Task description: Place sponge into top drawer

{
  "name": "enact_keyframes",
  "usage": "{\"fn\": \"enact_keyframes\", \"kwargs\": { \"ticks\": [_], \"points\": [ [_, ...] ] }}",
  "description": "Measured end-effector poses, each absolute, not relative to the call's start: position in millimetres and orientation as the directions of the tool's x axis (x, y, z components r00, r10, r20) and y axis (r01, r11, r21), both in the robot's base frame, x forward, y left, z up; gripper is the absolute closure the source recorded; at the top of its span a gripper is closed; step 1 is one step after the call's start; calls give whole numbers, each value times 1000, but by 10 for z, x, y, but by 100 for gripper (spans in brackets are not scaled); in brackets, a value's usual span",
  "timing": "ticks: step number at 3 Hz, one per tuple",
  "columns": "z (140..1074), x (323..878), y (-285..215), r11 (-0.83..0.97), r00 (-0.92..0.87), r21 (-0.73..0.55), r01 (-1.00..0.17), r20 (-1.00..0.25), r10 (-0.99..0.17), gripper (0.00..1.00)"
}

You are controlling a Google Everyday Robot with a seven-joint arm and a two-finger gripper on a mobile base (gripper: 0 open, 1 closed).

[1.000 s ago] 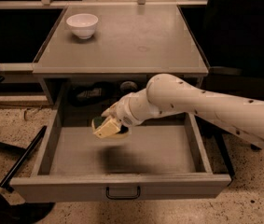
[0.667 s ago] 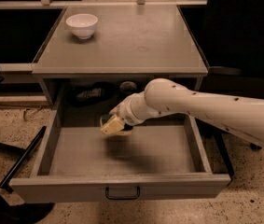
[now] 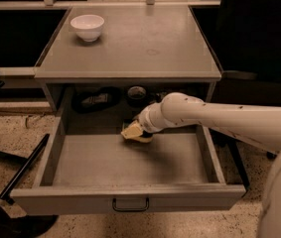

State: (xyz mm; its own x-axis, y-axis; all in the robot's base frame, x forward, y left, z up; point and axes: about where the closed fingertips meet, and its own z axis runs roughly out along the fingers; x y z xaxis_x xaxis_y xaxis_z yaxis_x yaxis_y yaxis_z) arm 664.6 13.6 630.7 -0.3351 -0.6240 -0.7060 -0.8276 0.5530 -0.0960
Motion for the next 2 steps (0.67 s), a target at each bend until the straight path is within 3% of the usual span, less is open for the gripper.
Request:
{"fn": "enact_keyframes", "kwargs": {
  "ticks": [1, 2],
  "points": [
    [6087, 6732, 130, 579, -393, -9, -816, -725, -565, 100],
    [6104, 6736, 143, 578, -396, 1, -816, -728, -559, 100]
  ]
}}
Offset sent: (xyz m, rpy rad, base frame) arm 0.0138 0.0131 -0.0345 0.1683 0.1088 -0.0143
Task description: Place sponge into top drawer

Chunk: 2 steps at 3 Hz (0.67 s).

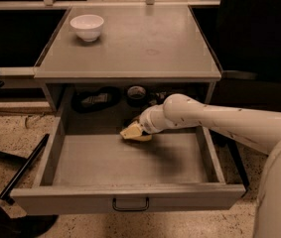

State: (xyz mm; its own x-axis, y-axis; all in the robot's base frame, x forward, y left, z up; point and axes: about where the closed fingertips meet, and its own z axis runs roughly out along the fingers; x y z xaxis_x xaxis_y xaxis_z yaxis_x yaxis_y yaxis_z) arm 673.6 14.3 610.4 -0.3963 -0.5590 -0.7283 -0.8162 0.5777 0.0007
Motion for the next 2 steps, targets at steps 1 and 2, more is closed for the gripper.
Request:
{"fn": "enact_keyframes", "kwargs": {
  "ticks": [1, 2],
  "points": [
    [6104, 6736, 144, 578, -396, 1, -816, -728, -559, 83],
    [6104, 6736, 144, 578, -396, 1, -816, -728, -559, 60]
  ]
}}
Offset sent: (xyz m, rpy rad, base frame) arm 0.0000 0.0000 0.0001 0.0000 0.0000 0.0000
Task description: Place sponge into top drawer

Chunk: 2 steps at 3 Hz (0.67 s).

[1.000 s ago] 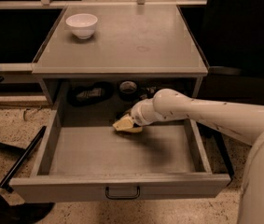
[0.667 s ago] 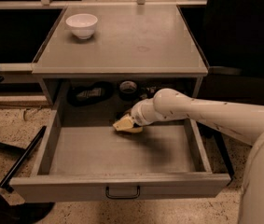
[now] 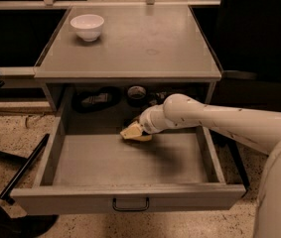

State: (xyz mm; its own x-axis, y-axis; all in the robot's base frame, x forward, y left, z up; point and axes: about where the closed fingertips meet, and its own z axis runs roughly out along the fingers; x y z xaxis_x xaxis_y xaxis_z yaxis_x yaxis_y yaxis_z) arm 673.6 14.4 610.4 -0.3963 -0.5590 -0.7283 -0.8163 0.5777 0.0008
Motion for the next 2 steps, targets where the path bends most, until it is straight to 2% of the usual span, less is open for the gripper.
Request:
{"fn": "enact_keyframes", "kwargs": {
  "ticks": [2],
  "points": [
    [6103, 6736, 145, 578, -396, 1, -816, -728, -559, 13]
  ]
}}
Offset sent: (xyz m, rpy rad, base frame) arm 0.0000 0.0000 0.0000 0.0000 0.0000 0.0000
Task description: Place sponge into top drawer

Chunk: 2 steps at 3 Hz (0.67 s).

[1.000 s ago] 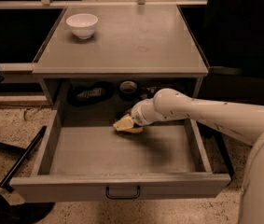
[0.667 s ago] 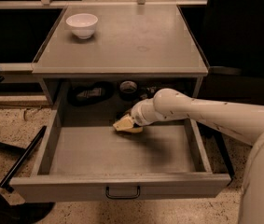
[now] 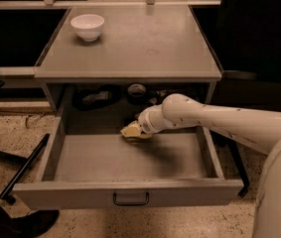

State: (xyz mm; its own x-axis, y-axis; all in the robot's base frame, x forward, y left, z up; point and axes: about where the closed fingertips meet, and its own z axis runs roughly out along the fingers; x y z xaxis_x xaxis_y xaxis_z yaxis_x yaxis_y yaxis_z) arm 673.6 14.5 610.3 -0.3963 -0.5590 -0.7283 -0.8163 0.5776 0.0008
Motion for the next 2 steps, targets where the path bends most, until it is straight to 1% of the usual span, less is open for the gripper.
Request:
{"fn": "enact_keyframes", "kwargs": {
  "ticks": [1, 2],
  "points": [
    [6103, 6736, 145, 578, -396, 1, -816, -728, -559, 0],
    [6103, 6736, 145, 578, -396, 1, -816, -728, -559, 0]
  ]
}}
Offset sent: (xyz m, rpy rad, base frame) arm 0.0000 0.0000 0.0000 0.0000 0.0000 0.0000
